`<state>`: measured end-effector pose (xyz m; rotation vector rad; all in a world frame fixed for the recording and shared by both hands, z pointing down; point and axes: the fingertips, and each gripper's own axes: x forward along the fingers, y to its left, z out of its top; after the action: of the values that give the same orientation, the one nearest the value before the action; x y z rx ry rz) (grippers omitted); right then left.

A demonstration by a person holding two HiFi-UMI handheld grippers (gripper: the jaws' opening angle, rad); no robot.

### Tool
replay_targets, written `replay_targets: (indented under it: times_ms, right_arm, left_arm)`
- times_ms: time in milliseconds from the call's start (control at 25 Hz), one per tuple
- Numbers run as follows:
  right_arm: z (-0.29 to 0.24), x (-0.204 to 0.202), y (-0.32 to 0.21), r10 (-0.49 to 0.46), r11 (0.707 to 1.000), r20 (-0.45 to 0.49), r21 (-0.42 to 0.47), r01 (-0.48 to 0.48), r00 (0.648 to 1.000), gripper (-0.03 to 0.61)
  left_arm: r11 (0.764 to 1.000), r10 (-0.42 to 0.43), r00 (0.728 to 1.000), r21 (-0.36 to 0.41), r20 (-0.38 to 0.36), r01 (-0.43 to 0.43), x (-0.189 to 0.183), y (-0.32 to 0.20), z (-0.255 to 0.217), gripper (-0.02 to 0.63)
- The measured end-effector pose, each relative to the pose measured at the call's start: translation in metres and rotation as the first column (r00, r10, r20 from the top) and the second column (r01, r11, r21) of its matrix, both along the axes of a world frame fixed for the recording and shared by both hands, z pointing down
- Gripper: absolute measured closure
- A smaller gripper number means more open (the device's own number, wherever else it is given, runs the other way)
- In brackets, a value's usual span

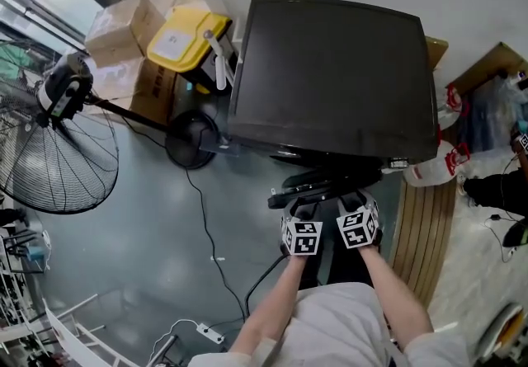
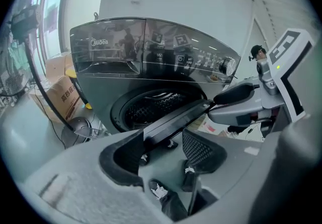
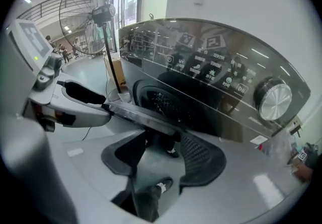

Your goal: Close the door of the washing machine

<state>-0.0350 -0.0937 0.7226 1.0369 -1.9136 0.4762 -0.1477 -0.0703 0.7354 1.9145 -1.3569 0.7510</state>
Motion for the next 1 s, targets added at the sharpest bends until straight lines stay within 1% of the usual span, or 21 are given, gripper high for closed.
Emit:
replay_targets:
  times_ms: [200,400,480,600,840,1000]
  right_arm:
    - [-0.001,-0.001,0.005,0.096,0.995,0.083,-0.015,-0.095,0.992,0.371]
    - [-0.008,0.002,-0.004,0.105,0.994,0.157,0.006,-0.107,0.982,0.373]
    - [-0.009,0.003,-0.008,0.130,0.991,0.200,0.012,-0.135,0.971,0.381]
    - [-0.008,0.007,-0.011,0.187,0.982,0.247,-0.014,-0.190,0.951,0.393]
    - [-0.011,0.005,-0.019,0.247,0.967,0.266,-0.007,-0.255,0.932,0.397]
    - [-0.009,0.004,-0.023,0.262,0.963,0.273,-0.008,-0.270,0.926,0.399]
  left_arm:
    - [0.999,-0.043,0.999,0.001,0.006,0.043,-0.004,0.004,0.001,0.373]
    - [0.996,-0.091,0.996,0.006,-0.002,0.091,-0.005,-0.001,0.002,0.373]
    - [0.994,-0.110,0.994,0.010,0.001,0.110,-0.008,-0.003,0.003,0.373]
    - [0.993,-0.118,0.993,0.009,0.001,0.118,-0.009,-0.005,0.005,0.373]
    - [0.994,-0.109,0.994,0.008,-0.016,0.109,-0.010,-0.019,-0.007,0.374]
    - [0.996,-0.090,0.995,0.015,-0.039,0.090,-0.013,-0.025,-0.006,0.376]
